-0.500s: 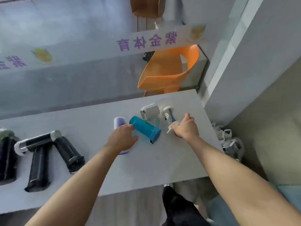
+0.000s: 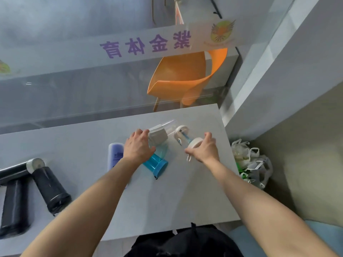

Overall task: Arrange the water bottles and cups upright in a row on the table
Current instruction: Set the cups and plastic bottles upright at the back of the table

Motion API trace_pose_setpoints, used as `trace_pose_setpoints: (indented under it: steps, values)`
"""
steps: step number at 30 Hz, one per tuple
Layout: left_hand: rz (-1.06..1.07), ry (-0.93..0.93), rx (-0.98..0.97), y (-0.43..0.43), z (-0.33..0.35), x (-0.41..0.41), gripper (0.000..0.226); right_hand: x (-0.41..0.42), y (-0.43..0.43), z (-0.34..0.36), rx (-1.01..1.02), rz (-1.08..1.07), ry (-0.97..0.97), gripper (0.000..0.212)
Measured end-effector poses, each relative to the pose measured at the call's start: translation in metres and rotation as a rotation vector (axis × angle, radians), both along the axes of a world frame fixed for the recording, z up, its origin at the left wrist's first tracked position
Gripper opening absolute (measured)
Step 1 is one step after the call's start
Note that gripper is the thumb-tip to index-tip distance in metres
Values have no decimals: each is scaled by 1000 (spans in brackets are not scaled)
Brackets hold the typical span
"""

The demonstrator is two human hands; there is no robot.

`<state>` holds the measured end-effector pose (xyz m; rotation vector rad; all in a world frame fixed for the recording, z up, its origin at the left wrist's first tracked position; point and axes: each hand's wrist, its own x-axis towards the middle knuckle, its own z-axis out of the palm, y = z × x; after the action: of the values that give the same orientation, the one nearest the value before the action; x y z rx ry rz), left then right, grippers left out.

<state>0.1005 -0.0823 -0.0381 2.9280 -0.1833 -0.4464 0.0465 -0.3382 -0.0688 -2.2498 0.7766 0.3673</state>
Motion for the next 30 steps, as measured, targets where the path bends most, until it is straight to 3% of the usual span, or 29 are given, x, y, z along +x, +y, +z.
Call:
trace_pose_setpoints:
  steps: [2, 7, 12, 17, 19, 21, 23, 25, 28, 30]
  values:
    - [-1, -3, 16, -11, -5, 11, 84, 10, -15, 9, -40, -47, -149, 115]
    - [-7, 43, 87, -26, -21, 42, 108, 45, -56, 29, -235, 49, -360, 93]
    - [17, 104, 61, -28, -38, 55, 84, 87, -76, 42, -357, 181, -365, 96]
    - [14, 75, -19, -22, -42, 60, 83, 109, -89, 24, -307, 233, -363, 65]
    - [-11, 10, -69, -24, -36, 64, 85, 112, -95, 24, -227, 197, -361, 80]
    - [-46, -70, -115, -31, -24, 70, 86, 111, -102, 24, -153, 192, -354, 111]
    - [-70, -136, -167, -44, -9, 79, 88, 106, -107, 21, -98, 161, -377, 128]
    - [-99, -175, -210, -60, 6, 87, 91, 100, -107, 15, -106, 106, -397, 125]
    - [-197, -178, -215, -85, 20, 92, 98, 92, -104, 8, -175, 45, -427, 99]
    - [-242, -174, -214, -97, 23, 94, 98, 91, -106, 9, -134, 67, -413, 100]
